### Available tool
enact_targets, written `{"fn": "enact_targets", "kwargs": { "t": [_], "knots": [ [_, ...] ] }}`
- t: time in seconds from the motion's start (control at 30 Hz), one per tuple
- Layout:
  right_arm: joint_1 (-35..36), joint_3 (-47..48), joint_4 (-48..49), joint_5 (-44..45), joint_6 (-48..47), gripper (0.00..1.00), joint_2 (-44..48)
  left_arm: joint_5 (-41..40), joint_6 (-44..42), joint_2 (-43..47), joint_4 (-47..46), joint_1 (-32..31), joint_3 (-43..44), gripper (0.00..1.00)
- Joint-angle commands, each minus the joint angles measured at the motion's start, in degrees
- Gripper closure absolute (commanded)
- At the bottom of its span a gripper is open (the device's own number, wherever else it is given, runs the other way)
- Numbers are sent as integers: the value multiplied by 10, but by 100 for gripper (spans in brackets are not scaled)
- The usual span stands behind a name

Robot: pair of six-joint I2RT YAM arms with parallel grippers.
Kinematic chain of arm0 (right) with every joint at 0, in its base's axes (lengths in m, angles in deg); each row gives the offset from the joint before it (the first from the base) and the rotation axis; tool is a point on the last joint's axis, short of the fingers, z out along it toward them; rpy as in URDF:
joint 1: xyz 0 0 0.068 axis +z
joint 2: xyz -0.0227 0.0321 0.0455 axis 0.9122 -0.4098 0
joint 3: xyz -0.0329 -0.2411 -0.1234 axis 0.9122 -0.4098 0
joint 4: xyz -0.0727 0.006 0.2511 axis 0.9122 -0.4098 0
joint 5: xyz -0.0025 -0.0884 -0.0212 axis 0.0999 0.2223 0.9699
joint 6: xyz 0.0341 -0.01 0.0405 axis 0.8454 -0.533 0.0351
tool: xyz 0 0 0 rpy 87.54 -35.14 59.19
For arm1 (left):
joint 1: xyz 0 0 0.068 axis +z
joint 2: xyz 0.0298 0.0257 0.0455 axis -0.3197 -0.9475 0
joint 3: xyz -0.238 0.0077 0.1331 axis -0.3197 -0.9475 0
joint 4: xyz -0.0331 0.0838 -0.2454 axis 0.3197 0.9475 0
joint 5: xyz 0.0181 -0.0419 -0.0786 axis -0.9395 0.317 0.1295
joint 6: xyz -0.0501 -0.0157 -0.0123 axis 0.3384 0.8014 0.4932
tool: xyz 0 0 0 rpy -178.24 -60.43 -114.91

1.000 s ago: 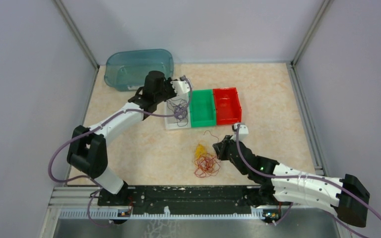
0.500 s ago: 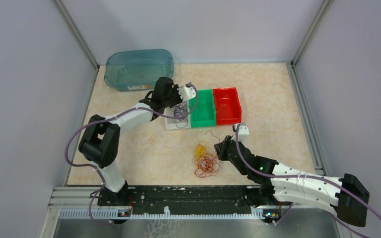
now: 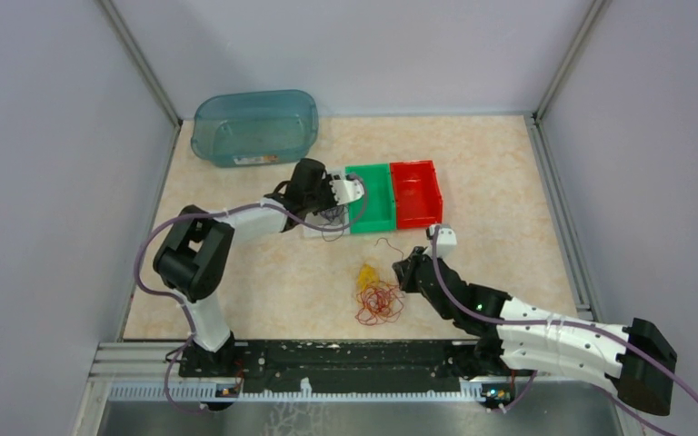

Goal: Untangle the cables

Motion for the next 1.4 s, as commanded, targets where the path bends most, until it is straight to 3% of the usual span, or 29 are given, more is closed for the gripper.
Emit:
{"fn": "enact_targets", "kwargs": {
  "t": [0.0, 0.23, 0.33, 0.43, 0.6, 0.8, 1.03, 1.37],
  "knots": [
    [3, 30, 7, 9, -10, 100, 8, 23, 19, 8, 58, -1, 52, 57],
    [3, 31, 7, 7, -13, 100, 11, 96, 27, 73, 161, 10, 128, 36],
    [3, 31, 8, 7, -13, 100, 15, 119, 18, 86, 208, 19, 163, 18],
    [3, 30, 7, 6, -14, 100, 18, 139, 6, 98, 248, 31, 180, 10],
    [3, 27, 6, 4, -13, 100, 22, 221, -40, 143, 346, 42, 150, 11],
    [2, 27, 6, 4, -14, 100, 23, 330, -171, 192, 507, 26, 91, 19],
    [2, 23, 0, 6, -6, 100, 24, 245, -277, 197, 493, -38, 1, 24],
    [2, 34, -4, 13, -5, 100, 15, 184, -377, 145, 425, -47, -7, 29]
  ]
}}
